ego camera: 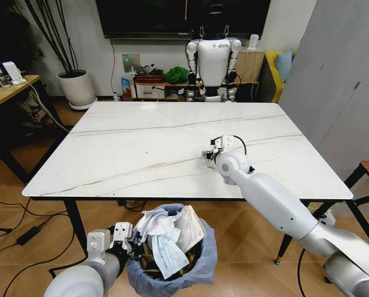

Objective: Pick up the trash bin and place the trash from the table into it.

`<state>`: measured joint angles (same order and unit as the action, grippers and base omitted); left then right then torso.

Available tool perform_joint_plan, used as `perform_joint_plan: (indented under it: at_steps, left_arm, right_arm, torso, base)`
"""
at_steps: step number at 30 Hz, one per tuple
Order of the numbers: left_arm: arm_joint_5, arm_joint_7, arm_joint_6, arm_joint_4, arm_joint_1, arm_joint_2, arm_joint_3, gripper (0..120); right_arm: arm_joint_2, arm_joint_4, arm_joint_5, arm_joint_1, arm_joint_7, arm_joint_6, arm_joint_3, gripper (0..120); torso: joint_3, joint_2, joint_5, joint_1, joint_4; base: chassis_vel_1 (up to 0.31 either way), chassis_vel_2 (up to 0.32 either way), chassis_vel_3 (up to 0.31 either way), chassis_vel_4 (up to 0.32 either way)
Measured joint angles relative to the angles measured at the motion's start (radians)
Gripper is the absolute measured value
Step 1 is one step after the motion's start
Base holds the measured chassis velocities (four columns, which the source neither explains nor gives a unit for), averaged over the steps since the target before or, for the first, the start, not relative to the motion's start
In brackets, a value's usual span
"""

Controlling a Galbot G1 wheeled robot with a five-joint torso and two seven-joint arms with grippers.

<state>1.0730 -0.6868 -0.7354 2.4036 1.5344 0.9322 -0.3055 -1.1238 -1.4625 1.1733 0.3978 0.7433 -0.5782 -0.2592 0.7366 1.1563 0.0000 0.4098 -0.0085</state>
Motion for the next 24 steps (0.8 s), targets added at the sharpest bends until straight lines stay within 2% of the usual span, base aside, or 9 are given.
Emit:
perform_joint_plan:
  at_steps: [2, 7, 9, 10, 17, 23, 24]
  left_arm:
    - [-0.001, 0.001, 0.0, 0.001, 0.0, 0.001, -0.001, 0]
    - [-0.002, 0.002, 0.0, 0.003, 0.001, 0.001, -0.002, 0]
    - [-0.004, 0.003, 0.0, 0.004, 0.002, 0.0, -0.003, 0]
    - [-0.004, 0.003, 0.0, 0.004, 0.002, 0.0, -0.003, 0]
    - [-0.011, 0.007, 0.0, 0.006, 0.005, 0.001, -0.003, 0]
    - [-0.014, 0.006, 0.0, 0.006, 0.005, 0.002, -0.003, 0]
    - [-0.014, 0.006, 0.0, 0.006, 0.005, 0.002, -0.003, 0]
  right_arm:
    - [0.006, -0.003, 0.0, 0.002, 0.002, 0.002, 0.0, 51]
    - [0.011, -0.006, 0.001, 0.003, 0.007, 0.005, 0.0, 41]
    - [0.013, -0.007, 0.0, 0.004, 0.012, 0.012, 0.0, 27]
    - [0.013, -0.007, 0.0, 0.004, 0.012, 0.012, 0.0, 27]
    - [0.021, -0.031, -0.005, 0.019, 0.038, 0.042, 0.007, 2]
    - [0.039, -0.077, -0.005, 0.029, 0.041, 0.048, 0.026, 0]
    - [0.072, -0.141, 0.007, 0.038, 0.035, 0.052, 0.04, 0]
  torso:
    - [0.0, 0.0, 0.0, 0.0, -0.0002]
    - [0.0, 0.0, 0.0, 0.0, -0.0002]
    - [0.0, 0.0, 0.0, 0.0, -0.0001]
    - [0.0, 0.0, 0.0, 0.0, -0.0001]
    - [0.0, 0.0, 0.0, 0.0, -0.0001]
    - [0.0, 0.0, 0.0001, 0.0, 0.0]
    - [0.0, 0.0, 0.0, 0.0, 0.0]
  base:
    - [0.0, 0.0, 0.0, 0.0]
    - [0.0, 0.0, 0.0, 0.0]
    - [0.0, 0.0, 0.0, 0.0]
    - [0.0, 0.0, 0.0, 0.0]
    - [0.0, 0.0, 0.0, 0.0]
    - [0.0, 0.0, 0.0, 0.0]
    - [0.0, 0.0, 0.0, 0.0]
